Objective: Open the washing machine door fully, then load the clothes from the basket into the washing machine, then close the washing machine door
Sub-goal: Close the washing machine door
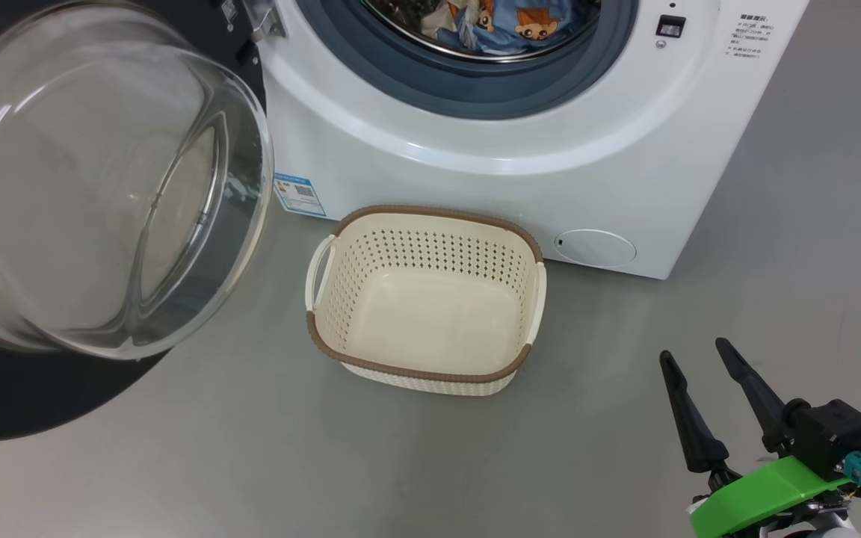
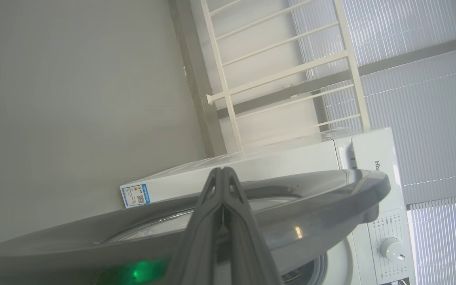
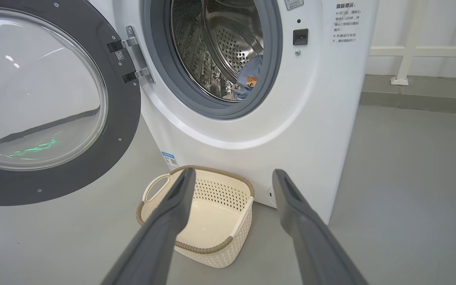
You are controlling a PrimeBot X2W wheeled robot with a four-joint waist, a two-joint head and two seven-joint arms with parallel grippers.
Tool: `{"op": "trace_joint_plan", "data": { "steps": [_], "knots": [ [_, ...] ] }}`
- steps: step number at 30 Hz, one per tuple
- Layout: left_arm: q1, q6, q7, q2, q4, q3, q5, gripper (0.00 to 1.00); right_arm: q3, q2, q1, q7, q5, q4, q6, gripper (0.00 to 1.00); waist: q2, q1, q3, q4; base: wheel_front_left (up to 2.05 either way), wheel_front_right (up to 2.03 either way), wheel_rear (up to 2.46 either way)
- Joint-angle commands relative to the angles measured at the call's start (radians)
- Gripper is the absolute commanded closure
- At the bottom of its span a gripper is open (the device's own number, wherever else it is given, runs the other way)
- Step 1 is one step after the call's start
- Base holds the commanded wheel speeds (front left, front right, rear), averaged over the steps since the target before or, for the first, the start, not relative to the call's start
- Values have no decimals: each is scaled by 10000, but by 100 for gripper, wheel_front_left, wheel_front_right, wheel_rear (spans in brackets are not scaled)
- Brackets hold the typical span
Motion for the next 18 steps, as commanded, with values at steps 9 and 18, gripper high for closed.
{"op": "trace_joint_plan", "data": {
  "steps": [9, 18],
  "knots": [
    [122, 111, 952, 295, -1035, 94, -637, 100, 261, -45, -340, 1, -56, -240, 62, 0, -1, 0, -5, 74, 0, 0, 0],
    [580, 521, 1844, 16, -1802, -214, -849, 100, 362, 71, -425, -29, -92, -159, 62, 0, -1, 0, -77, 108, 0, 0, 0]
  ]
}}
